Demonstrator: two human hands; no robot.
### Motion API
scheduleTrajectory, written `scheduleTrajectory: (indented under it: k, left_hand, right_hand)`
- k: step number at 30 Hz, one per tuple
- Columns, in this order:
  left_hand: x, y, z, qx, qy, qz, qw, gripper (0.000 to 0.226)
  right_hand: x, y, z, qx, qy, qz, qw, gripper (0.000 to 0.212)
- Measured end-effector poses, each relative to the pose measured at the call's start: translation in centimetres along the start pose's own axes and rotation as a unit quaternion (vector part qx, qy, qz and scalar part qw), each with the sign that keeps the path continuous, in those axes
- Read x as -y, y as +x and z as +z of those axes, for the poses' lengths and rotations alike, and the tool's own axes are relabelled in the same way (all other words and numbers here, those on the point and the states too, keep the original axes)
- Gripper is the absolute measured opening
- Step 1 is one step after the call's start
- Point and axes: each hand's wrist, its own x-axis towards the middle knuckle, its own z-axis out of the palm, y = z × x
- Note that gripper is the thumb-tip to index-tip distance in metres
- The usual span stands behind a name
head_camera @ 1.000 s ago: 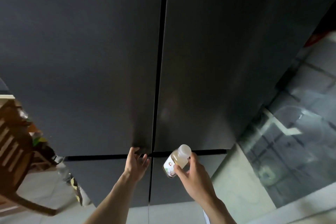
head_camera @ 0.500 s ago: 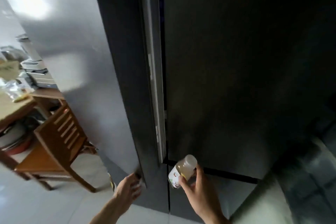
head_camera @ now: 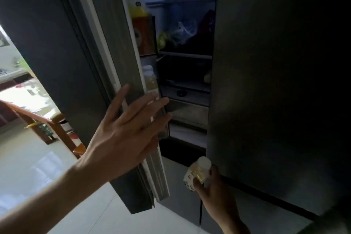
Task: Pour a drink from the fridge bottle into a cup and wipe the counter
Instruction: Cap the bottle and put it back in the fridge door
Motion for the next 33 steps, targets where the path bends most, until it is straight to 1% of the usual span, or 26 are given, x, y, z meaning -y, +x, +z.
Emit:
scheduleTrajectory:
  k: [2, 4, 8, 9, 12, 13, 16, 18, 21, 25, 30, 33]
  left_hand:
    - [1.6, -1.5, 1.5, 0.062, 0.058, 0.011, 0.996, 0.041]
    - [2.5, -3.5, 2.0, 0.077, 0.092, 0.017, 0.993, 0.041]
    - [4.2, -6.1, 1.2, 0.034, 0.093, 0.009, 0.995, 0.034]
    - [4.6, -6.6, 1.2, 0.024, 0.093, 0.013, 0.995, 0.033]
    - [5.9, -8.5, 1.4, 0.001, 0.082, 0.015, 0.997, 0.028]
    - [6.3, -9.0, 1.6, -0.007, 0.081, 0.016, 0.997, 0.026]
    - [7.5, -10.2, 1.8, -0.01, 0.103, 0.021, 0.994, 0.026]
    - [8.2, -10.8, 2.0, -0.016, 0.111, 0.024, 0.993, 0.026]
    - [9.0, -11.5, 2.0, -0.021, 0.121, 0.028, 0.992, 0.023]
    - [9.1, -11.6, 2.1, -0.019, 0.134, 0.034, 0.99, 0.018]
    - [9.3, -11.8, 2.1, -0.007, 0.142, 0.043, 0.989, 0.02]
    - [9.4, -12.0, 2.0, -0.013, 0.137, 0.04, 0.99, 0.021]
  right_hand:
    - [1.1, 0.2, 0.4, 0.001, -0.008, -0.031, 0.999, 0.085]
    - [2.6, 0.1, 0.7, -0.006, -0.009, -0.065, 0.998, 0.083]
    - [6.8, -0.1, 0.9, -0.007, 0.011, -0.135, 0.991, 0.073]
    - [7.9, -0.1, 0.8, -0.014, 0.022, -0.149, 0.988, 0.067]
    - [12.5, -0.4, 0.2, -0.064, 0.042, -0.195, 0.978, 0.038]
    - [14.2, -0.5, 0.0, -0.079, 0.053, -0.209, 0.973, 0.036]
    - [19.3, -0.7, -0.2, -0.119, 0.095, -0.261, 0.953, 0.041]
    - [22.1, -0.1, 0.1, -0.129, 0.111, -0.285, 0.943, 0.04]
    - [25.5, 1.0, 1.2, -0.106, 0.085, -0.304, 0.943, 0.035]
    - [27.0, 2.7, 3.1, -0.056, 0.009, -0.318, 0.946, 0.039]
    - [27.1, 3.6, 3.7, -0.037, 0.015, -0.332, 0.942, 0.034]
    - [27.0, 4.1, 3.8, -0.006, 0.031, -0.324, 0.945, 0.031]
